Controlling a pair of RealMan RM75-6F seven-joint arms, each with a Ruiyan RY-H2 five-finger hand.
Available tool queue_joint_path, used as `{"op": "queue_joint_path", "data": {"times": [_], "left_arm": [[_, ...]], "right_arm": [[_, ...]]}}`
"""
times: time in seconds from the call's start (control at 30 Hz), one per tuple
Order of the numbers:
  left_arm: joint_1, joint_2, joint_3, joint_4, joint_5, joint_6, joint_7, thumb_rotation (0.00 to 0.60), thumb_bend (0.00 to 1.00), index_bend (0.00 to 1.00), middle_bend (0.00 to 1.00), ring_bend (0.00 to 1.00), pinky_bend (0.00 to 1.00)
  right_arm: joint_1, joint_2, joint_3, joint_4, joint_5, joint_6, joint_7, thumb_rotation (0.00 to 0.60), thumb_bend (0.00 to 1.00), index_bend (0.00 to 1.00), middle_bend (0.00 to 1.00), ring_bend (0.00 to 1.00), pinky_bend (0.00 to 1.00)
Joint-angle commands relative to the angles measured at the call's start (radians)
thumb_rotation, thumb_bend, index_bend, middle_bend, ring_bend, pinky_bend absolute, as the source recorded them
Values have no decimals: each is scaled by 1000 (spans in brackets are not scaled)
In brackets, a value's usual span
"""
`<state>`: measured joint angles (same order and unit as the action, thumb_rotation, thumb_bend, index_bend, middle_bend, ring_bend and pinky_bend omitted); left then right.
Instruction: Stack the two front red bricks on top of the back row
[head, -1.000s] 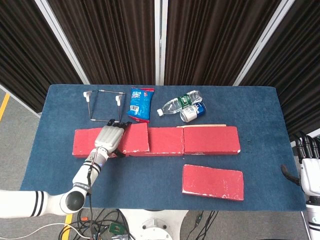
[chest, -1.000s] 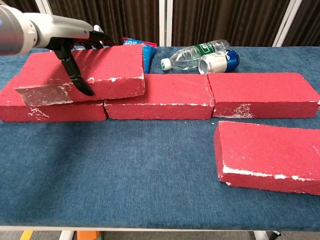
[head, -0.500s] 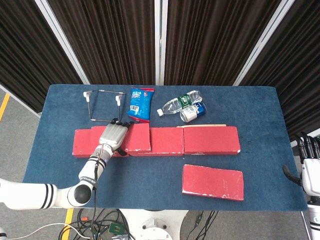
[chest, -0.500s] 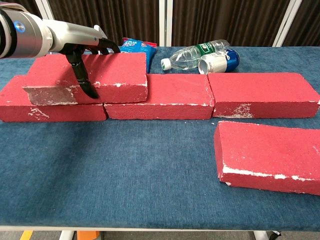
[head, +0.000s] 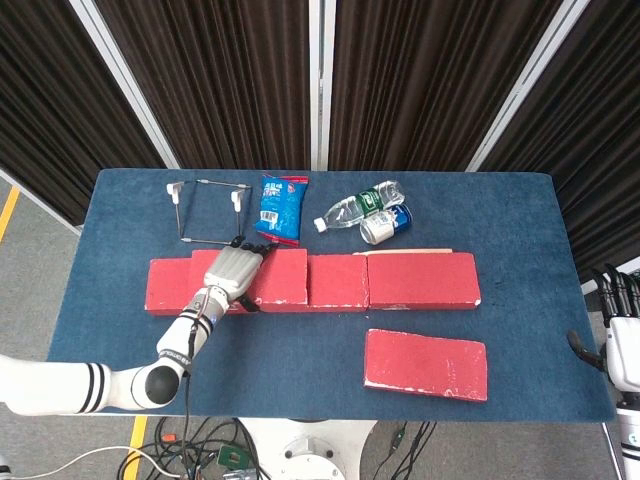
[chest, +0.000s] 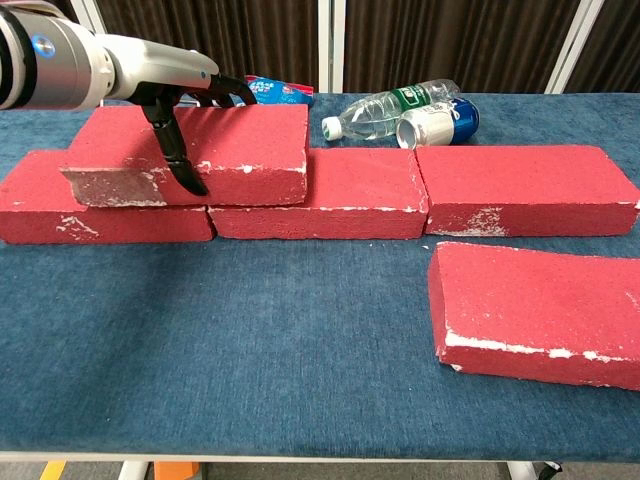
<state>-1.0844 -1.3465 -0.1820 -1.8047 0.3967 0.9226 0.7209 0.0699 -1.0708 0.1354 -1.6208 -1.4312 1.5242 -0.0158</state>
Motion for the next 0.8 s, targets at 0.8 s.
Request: {"op": "queue_joint_path", "data": {"times": [0.8], "left_arm": [[-62,-10,45,49,-29,-15,-54,600,0,84,215,190,0]], "right_arm": [[3,3,1,10,12,-16,-1,600,193,0,0,0,0]]}}
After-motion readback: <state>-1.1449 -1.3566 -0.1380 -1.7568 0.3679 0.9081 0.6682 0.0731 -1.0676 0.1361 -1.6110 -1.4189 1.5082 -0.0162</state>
